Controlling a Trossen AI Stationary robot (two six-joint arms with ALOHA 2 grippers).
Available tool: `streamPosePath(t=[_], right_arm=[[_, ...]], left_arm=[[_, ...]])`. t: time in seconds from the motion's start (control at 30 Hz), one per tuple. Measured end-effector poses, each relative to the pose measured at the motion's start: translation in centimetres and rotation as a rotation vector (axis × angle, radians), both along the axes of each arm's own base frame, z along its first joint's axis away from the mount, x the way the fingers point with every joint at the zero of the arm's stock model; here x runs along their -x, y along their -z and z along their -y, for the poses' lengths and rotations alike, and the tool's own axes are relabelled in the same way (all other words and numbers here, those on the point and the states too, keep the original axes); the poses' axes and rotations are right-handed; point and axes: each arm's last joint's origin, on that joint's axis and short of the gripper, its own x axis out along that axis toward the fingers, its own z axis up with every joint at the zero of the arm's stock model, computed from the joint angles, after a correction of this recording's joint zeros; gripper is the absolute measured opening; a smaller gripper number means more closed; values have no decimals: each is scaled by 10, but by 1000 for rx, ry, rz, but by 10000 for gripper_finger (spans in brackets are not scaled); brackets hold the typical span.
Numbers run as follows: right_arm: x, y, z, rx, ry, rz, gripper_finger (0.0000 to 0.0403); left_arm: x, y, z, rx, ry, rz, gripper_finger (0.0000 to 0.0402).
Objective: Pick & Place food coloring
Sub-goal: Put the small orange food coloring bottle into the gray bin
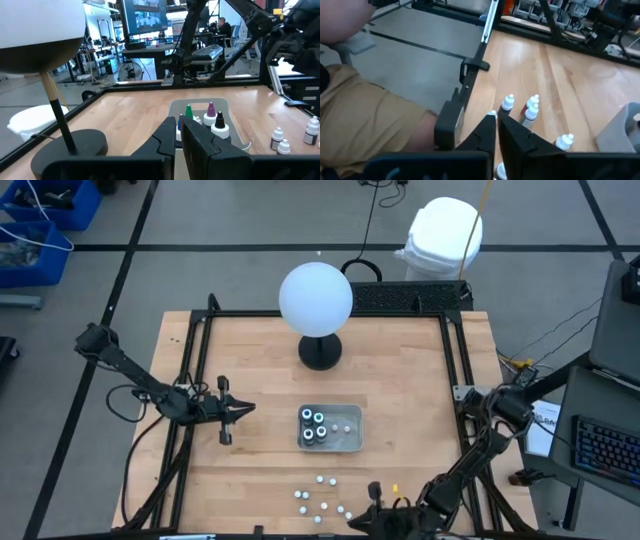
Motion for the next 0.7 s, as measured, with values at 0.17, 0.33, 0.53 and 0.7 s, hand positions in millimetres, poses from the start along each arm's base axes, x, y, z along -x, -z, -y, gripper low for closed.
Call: streamPosePath(t=[0.17,0.33,0.53,0.7], right_arm=[[-2,13,-2,18,4,-23,62],[-3,20,-1,56,-1,-37,101],[-3,20,-1,38,7,-38,132],[-2,27,3,7,-24,-71,141]], left_arm=[[0,0,0,16,2,2,36],[0,1,0,15,3,-9,37],[0,2,0,1,2,-17,37],[0,2,0,2,2,-17,37]])
